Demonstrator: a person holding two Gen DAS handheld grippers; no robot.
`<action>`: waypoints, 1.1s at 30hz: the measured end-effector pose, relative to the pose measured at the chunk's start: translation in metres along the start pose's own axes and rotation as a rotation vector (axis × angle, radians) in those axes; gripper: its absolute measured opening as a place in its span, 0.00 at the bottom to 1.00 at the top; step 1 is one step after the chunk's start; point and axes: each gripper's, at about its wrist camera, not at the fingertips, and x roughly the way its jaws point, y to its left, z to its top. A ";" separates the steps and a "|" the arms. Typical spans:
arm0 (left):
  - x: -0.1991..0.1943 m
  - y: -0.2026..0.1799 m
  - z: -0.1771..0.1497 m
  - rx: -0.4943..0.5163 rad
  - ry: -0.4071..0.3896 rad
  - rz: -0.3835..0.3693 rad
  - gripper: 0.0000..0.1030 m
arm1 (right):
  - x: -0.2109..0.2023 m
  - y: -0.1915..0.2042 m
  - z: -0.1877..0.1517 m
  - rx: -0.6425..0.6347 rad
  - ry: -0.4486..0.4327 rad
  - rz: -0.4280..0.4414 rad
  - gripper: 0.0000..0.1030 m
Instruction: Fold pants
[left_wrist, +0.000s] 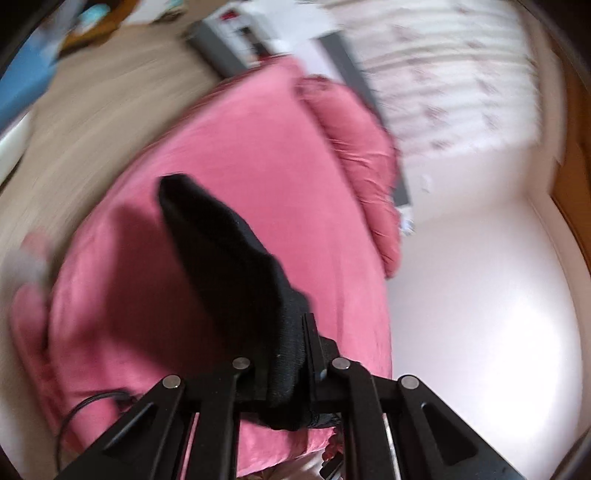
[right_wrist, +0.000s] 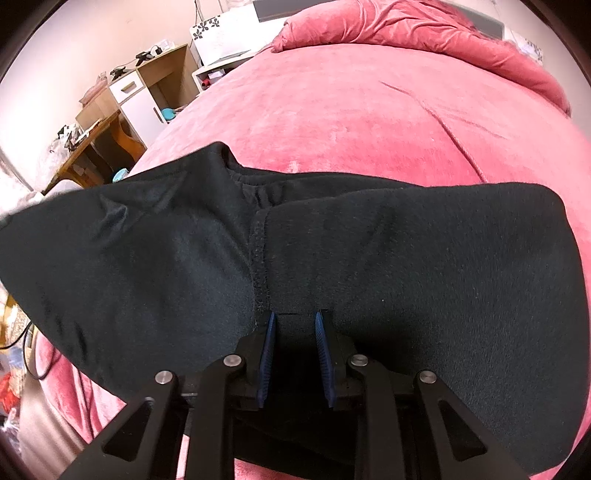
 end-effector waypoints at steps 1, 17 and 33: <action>0.004 -0.021 -0.003 0.050 -0.002 -0.018 0.11 | -0.006 -0.004 0.000 0.029 -0.015 0.031 0.25; 0.191 -0.221 -0.119 0.494 0.311 -0.175 0.11 | -0.103 -0.108 -0.036 0.391 -0.233 0.160 0.42; 0.408 -0.247 -0.259 0.720 0.575 0.108 0.17 | -0.152 -0.206 -0.091 0.636 -0.334 0.059 0.42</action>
